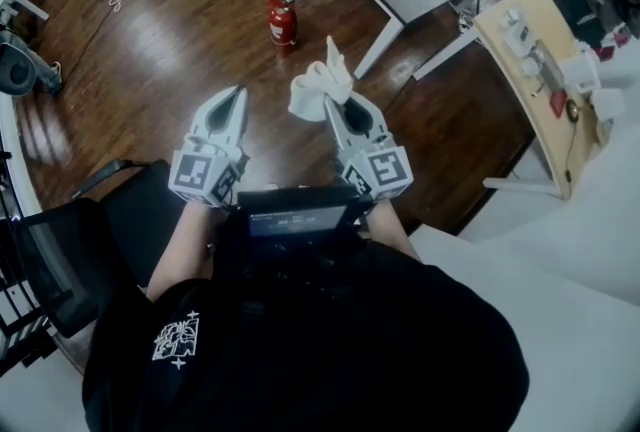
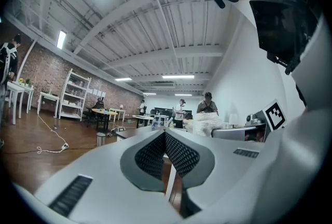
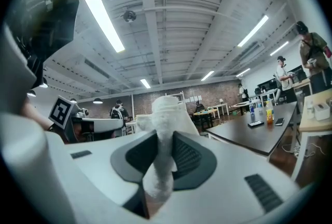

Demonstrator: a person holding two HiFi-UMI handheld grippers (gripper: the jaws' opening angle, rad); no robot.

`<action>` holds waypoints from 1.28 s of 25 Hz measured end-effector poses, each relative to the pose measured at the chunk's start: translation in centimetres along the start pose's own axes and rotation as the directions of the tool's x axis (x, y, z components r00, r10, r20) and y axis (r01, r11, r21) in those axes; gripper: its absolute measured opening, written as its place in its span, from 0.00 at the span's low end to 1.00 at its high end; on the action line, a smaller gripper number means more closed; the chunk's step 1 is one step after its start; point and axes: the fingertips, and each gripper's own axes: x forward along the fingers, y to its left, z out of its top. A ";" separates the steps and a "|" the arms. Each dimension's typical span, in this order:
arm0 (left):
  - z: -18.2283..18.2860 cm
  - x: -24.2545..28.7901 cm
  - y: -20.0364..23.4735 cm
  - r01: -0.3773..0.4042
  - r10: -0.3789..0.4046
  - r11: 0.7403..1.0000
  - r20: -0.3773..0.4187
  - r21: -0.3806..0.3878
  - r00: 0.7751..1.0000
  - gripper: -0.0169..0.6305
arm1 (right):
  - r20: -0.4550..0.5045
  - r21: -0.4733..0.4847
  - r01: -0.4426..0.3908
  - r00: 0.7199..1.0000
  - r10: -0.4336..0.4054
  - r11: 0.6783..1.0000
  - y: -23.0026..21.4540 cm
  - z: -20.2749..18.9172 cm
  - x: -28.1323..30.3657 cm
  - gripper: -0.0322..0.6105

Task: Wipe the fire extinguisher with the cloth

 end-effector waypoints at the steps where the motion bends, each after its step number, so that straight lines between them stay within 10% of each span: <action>1: 0.7 0.1 0.0 -0.003 0.003 1.000 -0.001 -0.003 1.000 0.03 | 0.002 0.003 0.003 1.000 -0.003 1.000 0.1 0.4 0.2 0.20; 32: 2.3 -0.3 -1.9 0.063 -0.062 0.998 0.042 -0.016 0.997 0.03 | 0.026 -0.030 0.042 0.999 -0.041 0.999 1.3 1.3 -0.5 0.19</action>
